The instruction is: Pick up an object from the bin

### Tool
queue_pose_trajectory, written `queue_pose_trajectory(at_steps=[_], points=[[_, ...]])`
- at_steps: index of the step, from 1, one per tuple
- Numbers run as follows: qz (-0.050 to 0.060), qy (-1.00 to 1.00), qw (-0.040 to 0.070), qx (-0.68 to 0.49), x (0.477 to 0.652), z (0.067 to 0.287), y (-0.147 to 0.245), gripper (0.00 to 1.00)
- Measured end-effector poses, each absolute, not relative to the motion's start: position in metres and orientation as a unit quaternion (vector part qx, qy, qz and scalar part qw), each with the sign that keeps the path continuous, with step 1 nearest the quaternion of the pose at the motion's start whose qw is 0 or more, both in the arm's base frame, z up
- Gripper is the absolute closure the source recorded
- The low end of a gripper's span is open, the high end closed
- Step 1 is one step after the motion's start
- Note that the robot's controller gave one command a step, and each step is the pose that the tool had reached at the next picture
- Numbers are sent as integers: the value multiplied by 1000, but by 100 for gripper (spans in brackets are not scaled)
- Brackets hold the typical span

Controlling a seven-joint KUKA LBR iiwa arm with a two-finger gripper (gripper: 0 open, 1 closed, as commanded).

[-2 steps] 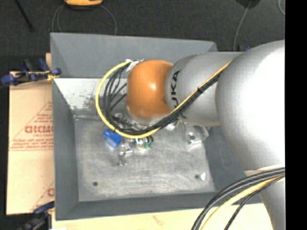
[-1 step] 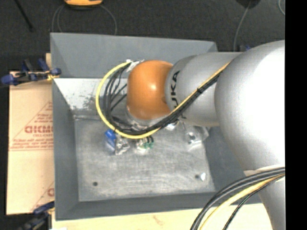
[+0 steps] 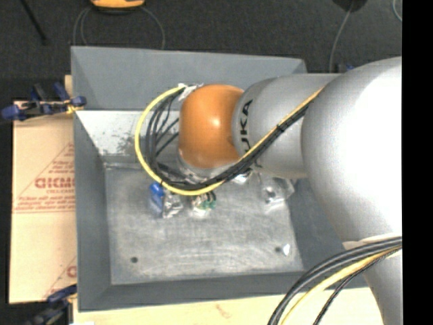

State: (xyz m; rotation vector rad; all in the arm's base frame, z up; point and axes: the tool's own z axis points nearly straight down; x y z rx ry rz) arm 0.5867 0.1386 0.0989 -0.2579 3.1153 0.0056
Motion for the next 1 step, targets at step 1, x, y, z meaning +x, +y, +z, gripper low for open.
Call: queue_pose_trajectory(at_steps=[1], points=[[3, 997, 10, -73, 588, 99, 139, 100]])
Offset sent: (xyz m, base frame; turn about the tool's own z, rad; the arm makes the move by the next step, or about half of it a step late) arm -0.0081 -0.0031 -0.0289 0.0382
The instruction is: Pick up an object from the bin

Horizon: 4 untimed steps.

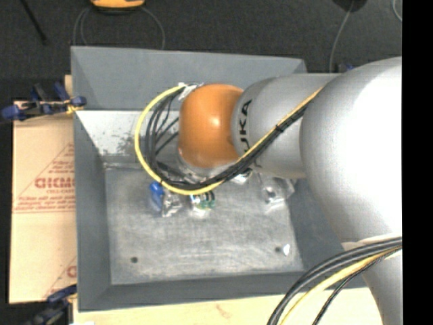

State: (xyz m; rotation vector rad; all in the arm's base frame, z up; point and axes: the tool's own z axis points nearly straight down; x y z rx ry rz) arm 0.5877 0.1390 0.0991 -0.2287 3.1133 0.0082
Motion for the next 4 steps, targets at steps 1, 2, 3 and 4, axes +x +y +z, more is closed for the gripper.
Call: queue_pose_trajectory(at_steps=[1, 2, 3, 4], points=[[1, 997, 6, -72, 592, 169, 140, 100], [-1, 977, 3, -211, 517, 252, 93, 100], [0, 939, -2, -345, 508, 143, 116, 100], [-1, 956, 0, -293, 495, 167, 35, 100]])
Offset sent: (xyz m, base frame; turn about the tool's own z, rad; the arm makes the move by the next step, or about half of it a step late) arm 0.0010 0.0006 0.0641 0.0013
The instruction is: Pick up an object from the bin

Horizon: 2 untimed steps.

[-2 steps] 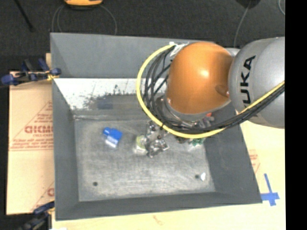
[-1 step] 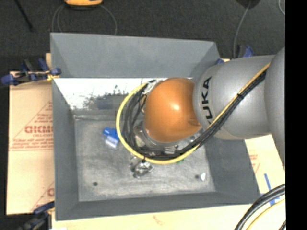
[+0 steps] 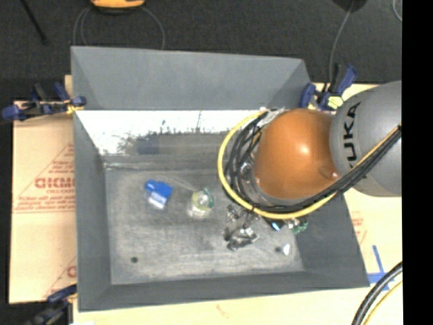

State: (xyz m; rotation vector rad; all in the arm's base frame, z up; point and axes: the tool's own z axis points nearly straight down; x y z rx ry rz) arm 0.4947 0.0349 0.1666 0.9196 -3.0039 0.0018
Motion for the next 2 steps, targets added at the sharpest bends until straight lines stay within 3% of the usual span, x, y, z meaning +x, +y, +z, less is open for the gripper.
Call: queue_pose_trajectory(at_steps=[1, 2], points=[[0, -929, 1, 370, 490, 145, 20, 100], [0, -929, 1, 370, 490, 146, 21, 0]])
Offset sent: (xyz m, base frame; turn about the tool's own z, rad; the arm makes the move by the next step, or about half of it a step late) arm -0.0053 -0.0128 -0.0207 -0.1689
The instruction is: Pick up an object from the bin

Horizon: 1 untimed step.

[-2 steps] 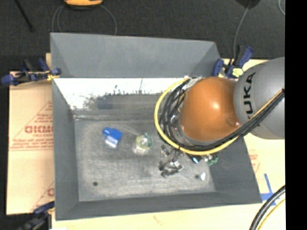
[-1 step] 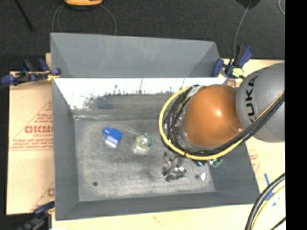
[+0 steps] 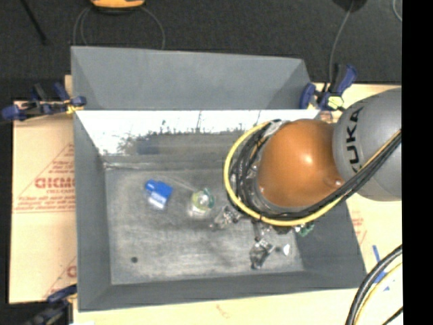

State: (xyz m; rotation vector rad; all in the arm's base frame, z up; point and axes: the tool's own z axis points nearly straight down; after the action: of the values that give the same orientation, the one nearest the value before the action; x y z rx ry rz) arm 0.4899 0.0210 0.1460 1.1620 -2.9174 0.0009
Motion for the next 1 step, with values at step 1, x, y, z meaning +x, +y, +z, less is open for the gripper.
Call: queue_pose_trajectory(at_steps=[1], points=[[-1, -982, -3, 188, 592, 116, 41, 0]])
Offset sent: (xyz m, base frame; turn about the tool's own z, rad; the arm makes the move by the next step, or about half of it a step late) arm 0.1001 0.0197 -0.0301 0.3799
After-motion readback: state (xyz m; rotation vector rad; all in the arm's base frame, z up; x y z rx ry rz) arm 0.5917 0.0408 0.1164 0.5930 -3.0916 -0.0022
